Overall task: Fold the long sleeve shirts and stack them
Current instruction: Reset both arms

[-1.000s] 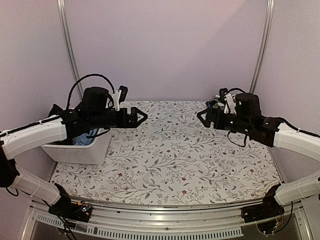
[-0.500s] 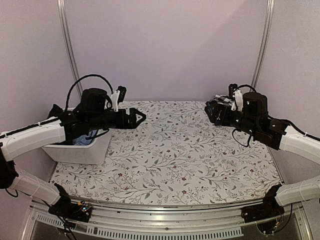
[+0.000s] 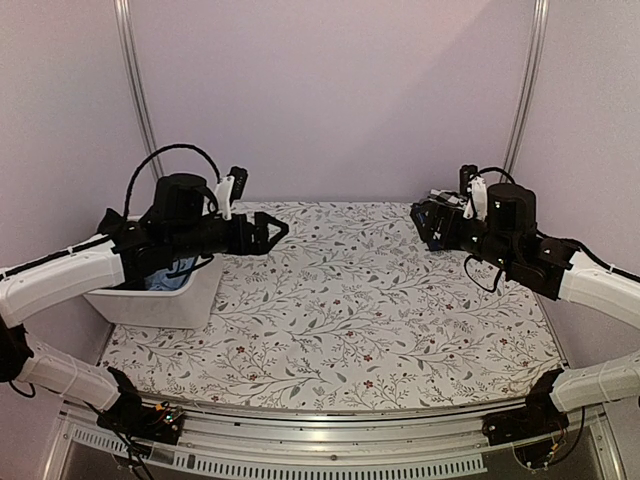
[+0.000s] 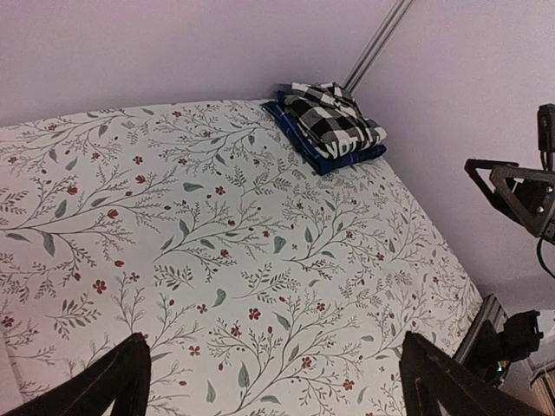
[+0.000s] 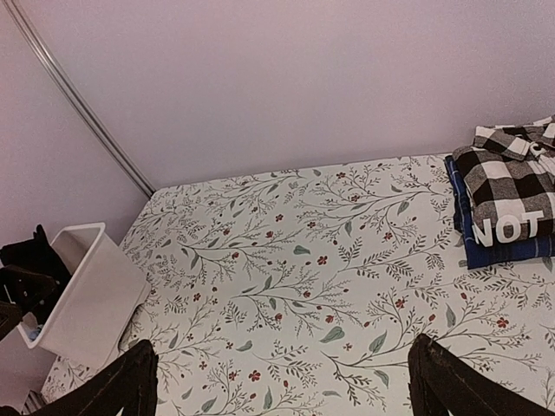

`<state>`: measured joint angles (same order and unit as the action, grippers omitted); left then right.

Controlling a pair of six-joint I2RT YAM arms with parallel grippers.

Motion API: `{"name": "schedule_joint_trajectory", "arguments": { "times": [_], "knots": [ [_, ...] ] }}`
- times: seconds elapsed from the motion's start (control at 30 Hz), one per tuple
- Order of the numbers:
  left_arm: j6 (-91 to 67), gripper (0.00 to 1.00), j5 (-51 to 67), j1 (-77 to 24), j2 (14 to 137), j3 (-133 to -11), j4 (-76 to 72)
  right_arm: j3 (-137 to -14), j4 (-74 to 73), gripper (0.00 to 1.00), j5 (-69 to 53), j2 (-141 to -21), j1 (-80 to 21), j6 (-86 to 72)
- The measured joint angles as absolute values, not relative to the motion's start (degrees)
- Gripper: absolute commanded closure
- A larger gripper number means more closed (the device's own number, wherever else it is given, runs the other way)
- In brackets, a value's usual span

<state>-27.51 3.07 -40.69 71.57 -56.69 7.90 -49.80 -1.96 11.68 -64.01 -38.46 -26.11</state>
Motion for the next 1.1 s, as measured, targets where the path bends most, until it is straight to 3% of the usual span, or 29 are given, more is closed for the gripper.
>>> {"name": "schedule_joint_trajectory", "arguments": {
  "times": [1.1],
  "knots": [
    [-27.4,0.00,2.0,-40.7,70.8,-56.7,7.5,-48.0,-1.6,0.01,11.9,-61.7,-38.5,-26.1]
  ]
}}
